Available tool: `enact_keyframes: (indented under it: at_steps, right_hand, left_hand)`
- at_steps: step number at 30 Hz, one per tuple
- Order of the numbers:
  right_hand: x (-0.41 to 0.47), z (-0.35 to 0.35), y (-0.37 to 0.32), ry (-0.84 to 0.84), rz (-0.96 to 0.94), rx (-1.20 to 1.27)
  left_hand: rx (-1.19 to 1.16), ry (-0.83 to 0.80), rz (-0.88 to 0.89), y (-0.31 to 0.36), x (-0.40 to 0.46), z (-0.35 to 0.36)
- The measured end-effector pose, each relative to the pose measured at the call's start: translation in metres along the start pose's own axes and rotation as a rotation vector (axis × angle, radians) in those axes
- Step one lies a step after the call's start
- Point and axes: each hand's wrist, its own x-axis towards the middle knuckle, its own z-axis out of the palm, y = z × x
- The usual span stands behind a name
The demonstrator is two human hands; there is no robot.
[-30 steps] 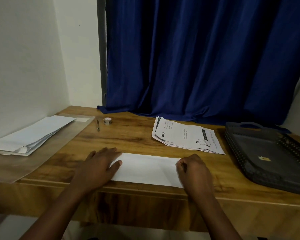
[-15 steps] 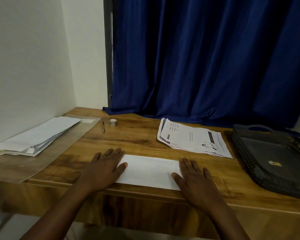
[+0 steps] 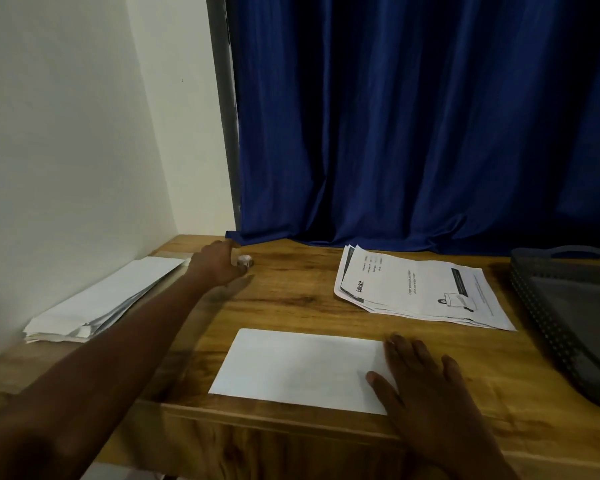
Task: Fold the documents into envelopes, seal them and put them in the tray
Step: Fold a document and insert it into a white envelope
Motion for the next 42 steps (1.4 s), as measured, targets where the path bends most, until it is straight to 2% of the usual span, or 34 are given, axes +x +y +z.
enact_keyframes:
  at_steps: [7, 10, 13, 15, 19, 24, 26, 29, 38, 40, 42]
  right_hand:
    - [0.008, 0.007, 0.0, -0.004, 0.032, 0.021]
    - [0.009, 0.007, -0.001, -0.013, 0.025, 0.036]
    - [0.008, 0.004, -0.002, -0.015, 0.023, 0.04]
    - [0.007, 0.004, -0.001, -0.011, 0.019, 0.043]
    - [0.005, 0.003, -0.001, -0.012, 0.005, 0.049]
    - [-0.001, -0.003, -0.001, 0.002, -0.021, 0.049]
    - [-0.003, -0.004, 0.001, 0.0, -0.031, 0.067]
    - [-0.006, -0.006, 0.001, -0.011, -0.026, 0.099]
    - [-0.008, -0.006, 0.001, 0.004, -0.007, 0.172]
    - [-0.008, -0.007, 0.003, 0.073, 0.001, 0.299]
    - [-0.006, -0.009, 0.004, 0.235, -0.002, 0.445]
  left_hand:
    - [0.295, -0.082, -0.075, 0.007, 0.051, 0.026]
    - [0.393, 0.001, -0.044, 0.012, 0.056, 0.035]
    - [0.395, 0.04, -0.027, 0.017, 0.055, 0.037]
    - [0.218, 0.048, 0.021, 0.024, 0.047, 0.032]
    - [-0.628, 0.016, 0.154, 0.064, -0.007, 0.009]
    - [-1.27, -0.211, 0.133, 0.113, -0.117, 0.0]
    - [-1.341, -0.247, 0.146, 0.118, -0.154, 0.01]
    - [-1.29, -0.283, 0.166, 0.115, -0.186, 0.034]
    - [-1.277, -0.199, 0.154, 0.105, -0.196, 0.047]
    - [-1.268, -0.203, 0.166, 0.104, -0.197, 0.048]
    - [-1.259, -0.215, 0.184, 0.104, -0.196, 0.049]
